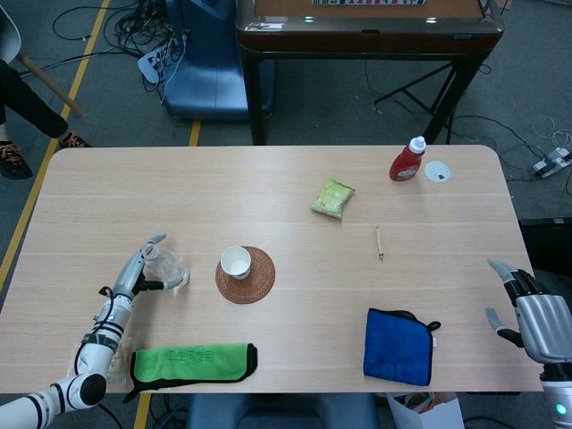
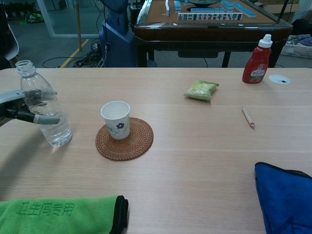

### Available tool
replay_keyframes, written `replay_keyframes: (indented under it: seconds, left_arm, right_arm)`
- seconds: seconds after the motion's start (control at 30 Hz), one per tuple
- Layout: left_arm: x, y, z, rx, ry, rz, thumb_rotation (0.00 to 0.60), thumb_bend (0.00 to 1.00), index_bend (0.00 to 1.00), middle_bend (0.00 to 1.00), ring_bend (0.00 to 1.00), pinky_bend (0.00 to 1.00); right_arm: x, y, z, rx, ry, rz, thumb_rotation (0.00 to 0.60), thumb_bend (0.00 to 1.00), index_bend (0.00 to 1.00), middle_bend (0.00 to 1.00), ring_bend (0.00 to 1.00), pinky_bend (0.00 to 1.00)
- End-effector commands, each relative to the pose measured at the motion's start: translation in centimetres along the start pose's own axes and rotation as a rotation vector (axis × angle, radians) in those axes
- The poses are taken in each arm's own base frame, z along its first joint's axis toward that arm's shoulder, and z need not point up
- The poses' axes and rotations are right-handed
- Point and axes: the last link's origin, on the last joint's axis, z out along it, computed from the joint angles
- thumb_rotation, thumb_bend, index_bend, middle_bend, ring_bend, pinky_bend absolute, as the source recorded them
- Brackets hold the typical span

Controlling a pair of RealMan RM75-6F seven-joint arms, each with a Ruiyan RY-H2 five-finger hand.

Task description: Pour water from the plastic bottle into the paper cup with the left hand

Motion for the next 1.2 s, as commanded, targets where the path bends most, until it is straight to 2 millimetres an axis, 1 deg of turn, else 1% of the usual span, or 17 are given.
replay_keyframes:
  seconds: [0.03, 0.1, 0.2, 0.3, 0.37, 0.5, 0.67, 0.8, 0.93, 1.1, 1.2]
  left_arm:
    - [-0.1, -0.1, 0.2, 0.002, 0.001, -0.002, 0.6, 0.02, 0.16, 0.1, 0.06, 0.13]
    - [-0.2, -0.3, 0.3, 0.009, -0.001, -0.001, 0.6, 0.02, 0.19, 0.11, 0.07, 0.13]
    - [-0.3, -0.5, 0.4, 0.016, 0.0, -0.004, 0.6, 0.02, 0.27, 0.14, 0.08, 0.13]
    - [-0.4, -0.6, 0.5, 0.011, 0.013, -0.014, 0.6, 0.02, 0.32, 0.2, 0.11, 0.14]
    - [-0.6, -0.6, 0.6, 0.005, 0.023, -0.017, 0.6, 0.02, 0.34, 0.25, 0.13, 0.14]
    - [-0.8, -0.6, 0.7, -0.011, 0.038, -0.004, 0.6, 0.02, 0.43, 0.34, 0.16, 0.16]
    - [-1.2, -0.5, 0.9, -0.035, 0.058, 0.006, 0.6, 0.02, 0.53, 0.51, 0.24, 0.19]
    - [-1.4, -0.3, 0.9, -0.07, 0.071, 0.032, 0.6, 0.02, 0.58, 0.59, 0.28, 0.23]
    - [-1.6, -0.1, 0.7, -0.114, 0.082, 0.057, 0.6, 0.02, 0.62, 0.67, 0.32, 0.25]
    - [-1.7, 0.4, 0.4, -0.174, 0.091, 0.123, 0.6, 0.02, 0.66, 0.72, 0.35, 0.25]
    - [-1.7, 1.1, 0.2, -0.216, 0.109, 0.206, 0.6, 0.02, 0.67, 0.74, 0.36, 0.26]
  right_arm:
    - [0.0, 0.0, 0.0, 0.0, 0.0, 0.0, 0.6, 0.35, 0.13, 0.21, 0.21, 0.47]
    - [0.0, 0.0, 0.0, 0.0, 0.001, 0.001, 0.6, 0.35, 0.14, 0.21, 0.21, 0.47]
    - [0.1, 0.0, 0.0, -0.001, 0.0, 0.001, 0.6, 0.35, 0.14, 0.21, 0.21, 0.47]
    - [0.1, 0.0, 0.0, -0.001, 0.001, 0.0, 0.6, 0.35, 0.14, 0.22, 0.21, 0.47]
    - [0.1, 0.0, 0.0, -0.002, 0.001, 0.0, 0.6, 0.35, 0.15, 0.22, 0.21, 0.47]
    - [0.1, 0.0, -0.1, -0.002, 0.001, 0.0, 0.6, 0.35, 0.16, 0.23, 0.21, 0.47]
    - [0.2, 0.0, -0.1, -0.002, 0.004, 0.001, 0.6, 0.35, 0.16, 0.23, 0.21, 0.47]
    - [0.2, 0.1, -0.1, -0.003, 0.006, 0.002, 0.6, 0.35, 0.16, 0.24, 0.21, 0.47]
    - [0.2, 0.1, -0.1, -0.004, 0.005, 0.001, 0.6, 0.35, 0.18, 0.24, 0.21, 0.47]
    - [0.3, 0.0, -0.2, -0.003, 0.007, 0.002, 0.6, 0.35, 0.2, 0.25, 0.21, 0.47]
    - [0.3, 0.0, -0.2, -0.003, 0.007, 0.002, 0.6, 0.35, 0.2, 0.25, 0.21, 0.47]
